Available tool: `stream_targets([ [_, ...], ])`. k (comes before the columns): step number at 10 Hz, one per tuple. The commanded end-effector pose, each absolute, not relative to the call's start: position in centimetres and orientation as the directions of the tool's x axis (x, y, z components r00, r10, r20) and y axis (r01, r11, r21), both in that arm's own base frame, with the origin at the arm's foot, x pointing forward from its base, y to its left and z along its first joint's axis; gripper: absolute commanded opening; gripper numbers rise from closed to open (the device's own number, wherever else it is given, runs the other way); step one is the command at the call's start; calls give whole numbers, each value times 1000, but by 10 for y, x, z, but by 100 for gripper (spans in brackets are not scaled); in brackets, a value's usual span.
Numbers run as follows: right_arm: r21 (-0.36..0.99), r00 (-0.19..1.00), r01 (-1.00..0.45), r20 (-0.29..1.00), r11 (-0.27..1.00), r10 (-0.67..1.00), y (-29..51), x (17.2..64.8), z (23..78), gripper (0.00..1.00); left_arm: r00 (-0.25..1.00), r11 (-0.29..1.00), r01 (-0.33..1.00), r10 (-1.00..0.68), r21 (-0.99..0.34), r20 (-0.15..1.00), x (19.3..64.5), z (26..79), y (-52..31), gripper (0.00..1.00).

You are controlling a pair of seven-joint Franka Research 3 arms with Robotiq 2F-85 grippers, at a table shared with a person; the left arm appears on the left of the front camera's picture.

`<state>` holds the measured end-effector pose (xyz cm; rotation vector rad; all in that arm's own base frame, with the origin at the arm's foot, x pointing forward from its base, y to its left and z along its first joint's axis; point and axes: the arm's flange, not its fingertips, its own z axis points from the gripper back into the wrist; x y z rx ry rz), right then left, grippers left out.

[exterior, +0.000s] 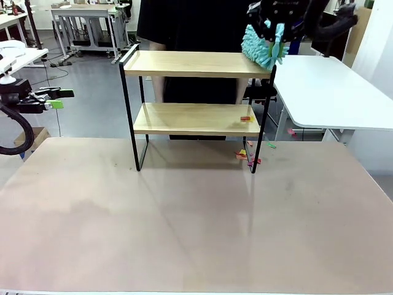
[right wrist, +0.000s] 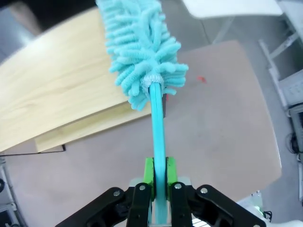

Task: Clean the shelf.
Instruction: Clean the specific section of the Shelf indicated by the human with the Duster.

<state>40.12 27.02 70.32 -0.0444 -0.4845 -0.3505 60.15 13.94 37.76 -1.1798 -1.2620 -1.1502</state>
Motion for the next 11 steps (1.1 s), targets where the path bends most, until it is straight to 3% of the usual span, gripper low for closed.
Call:
stream_targets([
  [1, 146, 836, 279, 450, 949, -315, 262, 395, 703, 13, -15, 66, 998, 20, 14, 1000, 599, 379, 139, 100],
  [2, 41, 826, 340, 464, 939, -319, 270, 401, 703, 13, -15, 66, 998, 20, 14, 1000, 599, 379, 139, 100],
  [5, 73, 830, 319, 459, 945, -316, 277, 398, 705, 13, -15, 66, 998, 20, 14, 1000, 599, 379, 139, 100],
  [11, 255, 847, -191, 530, 948, 28, 235, 366, 734, 13, -15, 66, 998, 20, 14, 1000, 599, 379, 139, 100],
])
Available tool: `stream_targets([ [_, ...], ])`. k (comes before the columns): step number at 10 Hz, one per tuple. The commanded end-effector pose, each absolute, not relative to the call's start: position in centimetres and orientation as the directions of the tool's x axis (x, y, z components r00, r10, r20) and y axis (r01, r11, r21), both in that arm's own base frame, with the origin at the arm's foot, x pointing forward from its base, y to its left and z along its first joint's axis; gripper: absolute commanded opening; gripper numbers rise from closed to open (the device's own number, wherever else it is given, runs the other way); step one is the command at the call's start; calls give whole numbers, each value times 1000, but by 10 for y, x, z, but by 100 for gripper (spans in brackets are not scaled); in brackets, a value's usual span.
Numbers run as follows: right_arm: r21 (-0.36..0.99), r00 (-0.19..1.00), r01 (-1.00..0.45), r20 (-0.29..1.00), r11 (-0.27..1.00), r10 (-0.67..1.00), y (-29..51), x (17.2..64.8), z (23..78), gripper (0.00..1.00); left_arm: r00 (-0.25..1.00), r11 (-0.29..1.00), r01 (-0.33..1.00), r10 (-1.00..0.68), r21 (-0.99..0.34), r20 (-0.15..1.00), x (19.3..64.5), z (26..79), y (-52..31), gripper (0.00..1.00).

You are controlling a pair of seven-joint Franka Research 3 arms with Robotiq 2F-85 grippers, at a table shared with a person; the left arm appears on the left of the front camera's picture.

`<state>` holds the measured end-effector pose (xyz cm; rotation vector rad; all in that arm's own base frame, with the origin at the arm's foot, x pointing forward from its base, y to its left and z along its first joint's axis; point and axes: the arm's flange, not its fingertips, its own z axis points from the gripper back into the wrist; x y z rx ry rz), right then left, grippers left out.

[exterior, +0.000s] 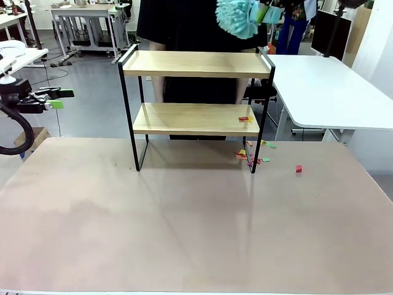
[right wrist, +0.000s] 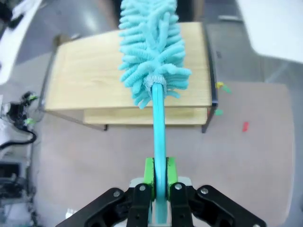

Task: Clean the shelf.
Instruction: Clean the specific section of the Shelf indicated by the human with the Duster.

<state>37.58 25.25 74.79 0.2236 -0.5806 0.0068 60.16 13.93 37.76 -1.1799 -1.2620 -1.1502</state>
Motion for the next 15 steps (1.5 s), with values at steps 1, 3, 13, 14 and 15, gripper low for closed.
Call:
stream_targets([
  [1, 297, 850, -311, 512, 903, 125, 231, 357, 737, 13, -15, 66, 998, 20, 14, 1000, 599, 379, 139, 100],
  [3, 335, 825, -499, 465, 799, 320, 229, 342, 735, 13, -15, 66, 998, 20, 14, 1000, 599, 379, 139, 100],
  [13, 50, 577, -815, 151, 577, 803, 152, 289, 631, 13, -15, 66, 998, 20, 14, 1000, 599, 379, 139, 100],
  [14, 63, 578, -816, 129, 575, 806, 139, 290, 623, 13, -15, 66, 998, 20, 14, 1000, 599, 379, 139, 100],
  [15, 59, 583, -812, 86, 580, 808, 118, 290, 609, 13, -15, 66, 998, 20, 14, 1000, 599, 379, 139, 100],
])
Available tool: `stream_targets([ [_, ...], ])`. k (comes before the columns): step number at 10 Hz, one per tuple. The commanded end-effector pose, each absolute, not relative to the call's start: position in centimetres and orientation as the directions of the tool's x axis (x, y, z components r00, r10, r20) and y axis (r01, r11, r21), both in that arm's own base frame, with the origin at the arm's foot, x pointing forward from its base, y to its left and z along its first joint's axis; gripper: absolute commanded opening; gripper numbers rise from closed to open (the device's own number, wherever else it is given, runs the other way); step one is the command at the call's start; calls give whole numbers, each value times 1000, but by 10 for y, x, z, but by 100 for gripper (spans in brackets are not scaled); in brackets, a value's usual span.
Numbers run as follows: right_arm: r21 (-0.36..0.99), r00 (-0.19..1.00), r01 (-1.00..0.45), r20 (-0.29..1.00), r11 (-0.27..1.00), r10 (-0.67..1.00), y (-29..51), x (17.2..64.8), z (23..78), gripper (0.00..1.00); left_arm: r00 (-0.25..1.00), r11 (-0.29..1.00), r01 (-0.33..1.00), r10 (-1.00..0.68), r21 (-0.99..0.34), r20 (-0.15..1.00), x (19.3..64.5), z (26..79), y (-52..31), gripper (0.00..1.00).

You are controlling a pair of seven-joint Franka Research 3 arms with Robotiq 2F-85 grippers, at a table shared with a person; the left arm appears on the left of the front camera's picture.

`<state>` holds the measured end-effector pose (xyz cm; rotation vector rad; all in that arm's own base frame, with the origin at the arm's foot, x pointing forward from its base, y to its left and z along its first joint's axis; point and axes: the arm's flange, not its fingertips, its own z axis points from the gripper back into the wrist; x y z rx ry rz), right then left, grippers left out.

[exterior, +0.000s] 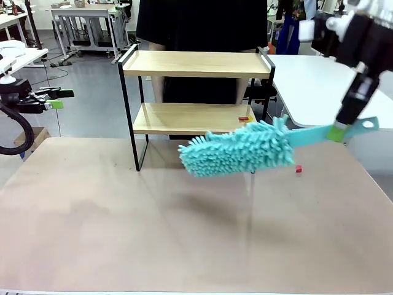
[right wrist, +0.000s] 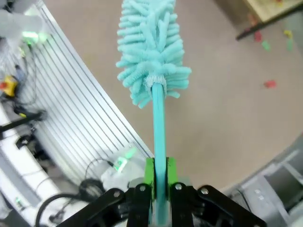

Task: Clean the shelf.
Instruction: Clean the specific section of the Shelf indicated by the human with the Duster.

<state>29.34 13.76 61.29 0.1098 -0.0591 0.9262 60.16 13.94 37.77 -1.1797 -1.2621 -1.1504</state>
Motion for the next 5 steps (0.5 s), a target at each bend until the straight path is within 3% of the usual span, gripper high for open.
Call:
stream_targets([
  [1, 57, 585, -811, 59, 582, 809, 97, 289, 599, 13, -15, 66, 998, 20, 14, 1000, 599, 379, 139, 100],
  [5, 46, 574, -818, 5, 574, 819, 35, 278, 578, 13, -15, 66, 998, 20, 14, 1000, 599, 379, 139, 100],
])
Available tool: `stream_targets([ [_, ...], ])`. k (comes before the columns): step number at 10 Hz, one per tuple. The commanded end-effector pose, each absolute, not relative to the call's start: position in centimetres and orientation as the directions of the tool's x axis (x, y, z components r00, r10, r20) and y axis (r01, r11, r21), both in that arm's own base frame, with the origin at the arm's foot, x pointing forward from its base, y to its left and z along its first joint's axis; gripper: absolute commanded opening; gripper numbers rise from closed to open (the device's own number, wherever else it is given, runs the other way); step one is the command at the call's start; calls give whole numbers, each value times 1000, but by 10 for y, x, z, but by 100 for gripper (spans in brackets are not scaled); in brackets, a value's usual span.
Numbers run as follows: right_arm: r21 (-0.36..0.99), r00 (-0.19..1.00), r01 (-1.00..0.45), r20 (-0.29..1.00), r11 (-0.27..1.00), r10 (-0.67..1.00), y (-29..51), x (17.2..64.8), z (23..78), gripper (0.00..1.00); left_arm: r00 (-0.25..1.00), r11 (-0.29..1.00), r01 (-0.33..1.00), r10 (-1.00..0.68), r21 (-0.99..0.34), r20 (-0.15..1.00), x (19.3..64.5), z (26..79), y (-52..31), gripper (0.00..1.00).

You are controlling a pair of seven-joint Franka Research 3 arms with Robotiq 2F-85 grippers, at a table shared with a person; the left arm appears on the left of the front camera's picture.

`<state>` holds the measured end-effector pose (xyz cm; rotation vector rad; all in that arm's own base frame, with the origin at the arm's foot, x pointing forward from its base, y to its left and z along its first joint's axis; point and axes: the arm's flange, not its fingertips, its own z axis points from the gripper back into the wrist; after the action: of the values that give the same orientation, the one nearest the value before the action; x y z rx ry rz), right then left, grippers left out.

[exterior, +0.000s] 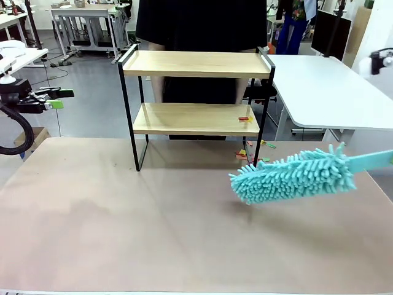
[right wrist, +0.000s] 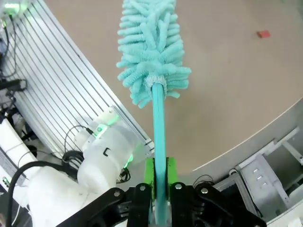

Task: Clean the shelf.
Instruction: Clean the specific section of the Shelf indicated by the human with the Duster, then hand the Duster back to the human.

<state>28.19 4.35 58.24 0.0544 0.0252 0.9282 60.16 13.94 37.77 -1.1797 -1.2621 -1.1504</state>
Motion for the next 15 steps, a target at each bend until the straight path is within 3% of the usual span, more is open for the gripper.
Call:
stream_targets([
  [1, 53, 581, -813, 15, 580, 814, 31, 277, 574, 13, -15, 66, 998, 20, 14, 1000, 599, 379, 139, 100],
  [15, 61, 601, -798, 1, 599, 799, 36, 280, 578, 13, -15, 66, 998, 20, 14, 1000, 599, 379, 139, 100],
])
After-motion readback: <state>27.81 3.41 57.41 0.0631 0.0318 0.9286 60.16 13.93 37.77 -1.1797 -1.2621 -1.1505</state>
